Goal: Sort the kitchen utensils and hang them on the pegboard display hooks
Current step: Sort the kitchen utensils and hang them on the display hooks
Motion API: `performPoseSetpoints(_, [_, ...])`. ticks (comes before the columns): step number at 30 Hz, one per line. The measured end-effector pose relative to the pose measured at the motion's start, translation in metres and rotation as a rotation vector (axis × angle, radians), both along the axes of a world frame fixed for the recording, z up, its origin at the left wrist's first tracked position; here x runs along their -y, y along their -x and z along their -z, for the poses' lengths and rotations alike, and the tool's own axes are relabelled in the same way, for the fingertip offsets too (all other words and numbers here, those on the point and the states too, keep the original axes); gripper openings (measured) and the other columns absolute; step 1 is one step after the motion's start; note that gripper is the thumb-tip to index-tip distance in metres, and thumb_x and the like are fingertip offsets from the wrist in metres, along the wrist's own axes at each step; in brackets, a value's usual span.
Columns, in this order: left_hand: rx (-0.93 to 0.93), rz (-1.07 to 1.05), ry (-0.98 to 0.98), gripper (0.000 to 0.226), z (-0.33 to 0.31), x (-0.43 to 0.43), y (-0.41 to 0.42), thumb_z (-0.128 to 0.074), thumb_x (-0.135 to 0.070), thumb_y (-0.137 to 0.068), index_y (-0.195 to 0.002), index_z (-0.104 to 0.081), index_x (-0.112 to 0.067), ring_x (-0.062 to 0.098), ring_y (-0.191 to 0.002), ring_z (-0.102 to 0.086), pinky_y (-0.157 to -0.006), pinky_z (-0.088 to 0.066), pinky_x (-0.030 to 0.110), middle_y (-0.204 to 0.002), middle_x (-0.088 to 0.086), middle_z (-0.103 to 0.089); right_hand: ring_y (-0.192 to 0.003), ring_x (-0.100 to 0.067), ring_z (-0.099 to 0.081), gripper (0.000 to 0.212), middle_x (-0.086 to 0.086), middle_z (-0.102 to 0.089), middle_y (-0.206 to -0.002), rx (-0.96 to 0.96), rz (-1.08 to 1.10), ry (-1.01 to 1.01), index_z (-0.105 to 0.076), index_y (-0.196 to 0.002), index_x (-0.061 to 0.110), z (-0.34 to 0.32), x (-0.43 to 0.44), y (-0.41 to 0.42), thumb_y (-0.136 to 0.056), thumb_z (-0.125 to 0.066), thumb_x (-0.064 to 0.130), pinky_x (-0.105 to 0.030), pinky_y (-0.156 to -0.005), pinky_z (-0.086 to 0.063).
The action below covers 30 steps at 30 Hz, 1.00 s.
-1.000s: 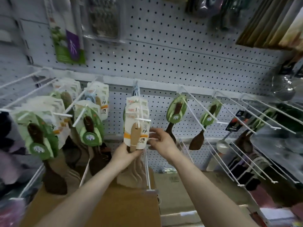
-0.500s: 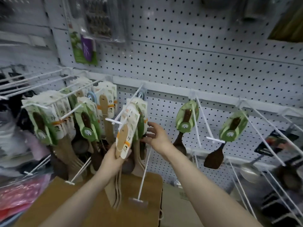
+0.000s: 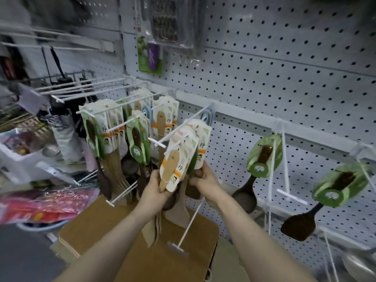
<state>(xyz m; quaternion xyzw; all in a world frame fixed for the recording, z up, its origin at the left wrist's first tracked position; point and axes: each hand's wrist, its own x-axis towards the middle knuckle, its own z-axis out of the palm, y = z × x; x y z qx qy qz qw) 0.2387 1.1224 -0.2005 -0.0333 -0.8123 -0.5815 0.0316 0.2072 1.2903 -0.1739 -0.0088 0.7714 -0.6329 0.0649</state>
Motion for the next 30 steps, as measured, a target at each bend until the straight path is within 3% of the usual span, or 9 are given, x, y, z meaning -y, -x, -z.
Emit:
performPoseSetpoints(4, [0.084,-0.011,-0.043,0.048,0.008,-0.008,0.007,-0.077,-0.026,-0.079,-0.123,-0.057,-0.023,0.008,-0.106,-0.059,-0.088,-0.047,0.027,-0.111,-0.015,-0.064,-0.111,-0.019,-0.066,0.060,-0.002,-0.072,-0.111,0.013,-0.056,0.047,-0.052,-0.127,0.029,0.003,-0.015,-0.006,-0.084,-0.057,-0.013,-0.034,-0.094,-0.054])
performPoseSetpoints(6, [0.119,0.013,-0.059,0.043,0.008,-0.013,0.008,-0.080,-0.024,-0.076,-0.116,-0.063,-0.020,0.010,-0.103,-0.061,-0.082,-0.048,0.023,-0.107,-0.011,-0.067,-0.110,-0.019,-0.067,0.060,0.000,-0.071,-0.114,0.020,-0.067,0.037,-0.053,-0.134,0.025,0.003,-0.023,-0.007,-0.085,-0.059,-0.010,-0.038,-0.095,-0.055])
performPoseSetpoints(9, [0.136,0.051,-0.067,0.039,0.004,-0.020,0.007,-0.079,-0.023,-0.077,-0.111,-0.061,-0.026,-0.002,-0.093,-0.056,-0.073,-0.043,0.013,-0.102,-0.017,-0.063,-0.107,-0.020,-0.068,0.055,-0.001,-0.070,-0.117,-0.013,-0.049,-0.028,-0.059,-0.131,0.026,0.004,-0.032,-0.004,-0.085,-0.061,-0.004,-0.045,-0.092,-0.056])
performPoseSetpoints(12, [0.138,0.046,-0.070,0.030,0.005,-0.022,0.007,-0.073,-0.023,-0.084,-0.109,-0.059,-0.029,0.006,-0.093,-0.060,-0.086,-0.047,0.026,-0.102,-0.015,-0.064,-0.101,-0.023,-0.069,0.046,-0.003,-0.071,-0.112,-0.052,-0.003,-0.052,-0.057,-0.126,0.023,0.003,-0.034,-0.001,-0.085,-0.062,0.001,-0.048,-0.089,-0.057])
performPoseSetpoints(16, [0.105,-0.013,-0.088,0.017,0.005,-0.017,0.006,-0.068,-0.019,-0.088,-0.101,-0.064,-0.028,0.015,-0.090,-0.065,-0.078,-0.052,0.031,-0.097,-0.007,-0.069,-0.102,-0.025,-0.069,0.038,-0.008,-0.074,-0.105,-0.035,0.063,0.019,-0.045,-0.115,0.016,0.005,-0.032,-0.001,-0.083,-0.064,0.007,-0.049,-0.096,-0.052])
performPoseSetpoints(19, [0.112,0.015,-0.083,0.017,0.002,-0.008,0.003,-0.067,-0.025,-0.079,-0.094,-0.064,-0.033,0.016,-0.093,-0.063,-0.083,-0.051,0.036,-0.098,-0.005,-0.070,-0.109,-0.026,-0.067,0.047,-0.013,-0.071,-0.113,0.030,-0.041,0.081,-0.047,-0.120,0.015,0.006,-0.029,-0.002,-0.079,-0.059,-0.006,-0.043,-0.099,-0.052])
performPoseSetpoints(21, [0.137,0.058,-0.128,0.019,0.000,-0.007,0.000,-0.069,-0.024,-0.079,-0.097,-0.066,-0.029,0.016,-0.093,-0.066,-0.080,-0.054,0.032,-0.098,-0.004,-0.071,-0.113,-0.022,-0.065,0.057,-0.009,-0.069,-0.119,0.052,-0.148,0.039,-0.052,-0.128,0.014,0.006,-0.027,-0.003,-0.076,-0.061,-0.006,-0.039,-0.101,-0.051])
performPoseSetpoints(24, [0.147,0.110,-0.185,0.020,-0.004,-0.006,-0.008,-0.067,-0.017,-0.089,-0.107,-0.067,-0.025,0.009,-0.092,-0.068,-0.070,-0.052,0.016,-0.100,-0.003,-0.073,-0.111,-0.020,-0.064,0.049,-0.007,-0.066,-0.119,0.070,-0.223,0.018,-0.056,-0.125,0.014,0.007,-0.021,-0.005,-0.081,-0.065,-0.007,-0.036,-0.100,-0.052])
performPoseSetpoints(30, [0.152,0.191,-0.212,0.028,-0.014,-0.005,-0.017,-0.071,-0.021,-0.084,-0.111,-0.066,-0.029,-0.002,-0.100,-0.064,-0.077,-0.048,0.009,-0.106,-0.016,-0.072,-0.112,-0.012,-0.063,0.052,0.004,-0.069,-0.117,0.046,-0.237,-0.152,-0.062,-0.125,0.017,0.012,-0.021,-0.008,-0.076,-0.077,0.008,-0.038,-0.102,-0.050])
